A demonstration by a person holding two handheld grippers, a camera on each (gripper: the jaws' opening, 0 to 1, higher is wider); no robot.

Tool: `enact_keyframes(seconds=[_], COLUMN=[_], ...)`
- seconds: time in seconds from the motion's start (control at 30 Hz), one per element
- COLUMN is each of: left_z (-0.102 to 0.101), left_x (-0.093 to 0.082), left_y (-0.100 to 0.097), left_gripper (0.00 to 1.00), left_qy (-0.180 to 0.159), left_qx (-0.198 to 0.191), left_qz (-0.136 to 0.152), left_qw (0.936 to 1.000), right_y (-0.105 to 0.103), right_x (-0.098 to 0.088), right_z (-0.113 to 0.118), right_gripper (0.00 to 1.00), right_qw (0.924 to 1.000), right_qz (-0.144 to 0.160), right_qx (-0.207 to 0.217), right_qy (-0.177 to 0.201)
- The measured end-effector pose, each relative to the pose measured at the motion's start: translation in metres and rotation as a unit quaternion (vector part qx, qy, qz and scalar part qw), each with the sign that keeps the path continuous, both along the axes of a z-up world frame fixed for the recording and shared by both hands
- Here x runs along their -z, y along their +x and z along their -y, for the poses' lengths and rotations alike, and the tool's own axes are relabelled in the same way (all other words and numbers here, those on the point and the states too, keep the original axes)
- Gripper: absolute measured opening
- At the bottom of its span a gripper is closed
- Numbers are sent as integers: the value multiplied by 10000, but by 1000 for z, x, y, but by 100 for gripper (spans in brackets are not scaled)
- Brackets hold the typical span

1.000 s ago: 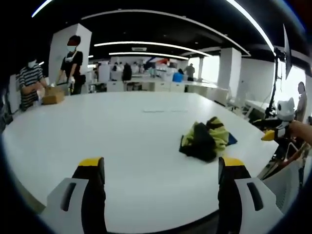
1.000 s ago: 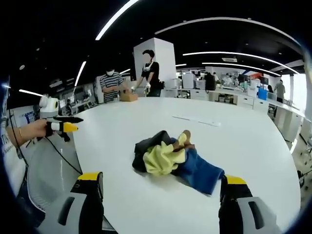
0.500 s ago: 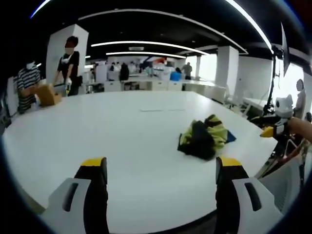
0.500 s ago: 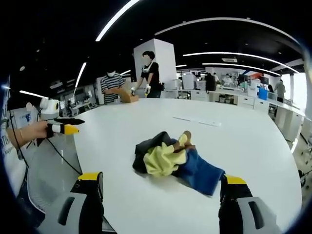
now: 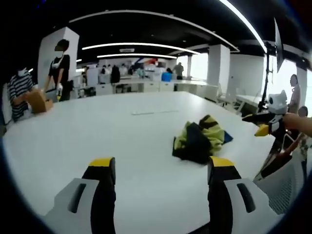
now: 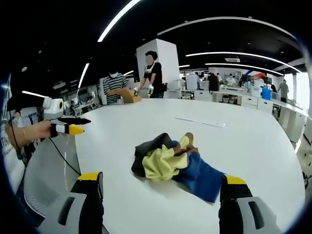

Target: Fold the garment on the visible template until the final outline fits inside the template.

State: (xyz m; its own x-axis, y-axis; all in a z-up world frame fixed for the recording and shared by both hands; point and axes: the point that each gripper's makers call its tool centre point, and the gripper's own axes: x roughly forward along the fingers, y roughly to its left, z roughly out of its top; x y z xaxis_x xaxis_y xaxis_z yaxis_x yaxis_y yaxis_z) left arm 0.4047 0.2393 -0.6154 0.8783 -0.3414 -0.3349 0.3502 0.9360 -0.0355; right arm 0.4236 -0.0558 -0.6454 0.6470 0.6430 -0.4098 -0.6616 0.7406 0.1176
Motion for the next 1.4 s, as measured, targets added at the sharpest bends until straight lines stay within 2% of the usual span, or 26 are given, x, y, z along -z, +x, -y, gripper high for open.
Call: enact_keyframes(seconds=[0.17,0.3,0.4,0.5,0.63,0.73,0.93,1.23,1.4], left_z=[1,4,7,19,35,50,67,94,103], left_x=[1,5,9,12,16,20,24,37,41], left_y=[7,13,18,23,27,33,46,62,70], left_gripper=[71,70,69,67,64,63,58,50,47], left_qy=[-43,-147,-184,-347,-289,-224,-174,-165,-166], left_qx=[55,115,163,260,460,678,949,1403,1542], left_qz=[-13,-50,-75,-68,-134,-159,-211,-363,-401], left_qw=[10000,9998,9997,9990,9984,9973,9951,9893,9871], right_y=[10,19,28,36,49,60,73,87,96], right_x=[2,3,6,10,12,11,19,32,38], right_z=[-4,-7,-9,-10,-10,-7,-2,2,4], right_gripper=[99,93,92,88,84,75,68,52,45], right_qw=[9999,9998,9997,9995,9992,9987,9984,9981,9977], right_qz=[-42,-41,-68,-125,-163,-177,-258,-372,-435], right_qx=[-44,-107,-109,-118,-84,-10,41,132,177], right_qy=[105,153,196,257,364,481,506,483,495])
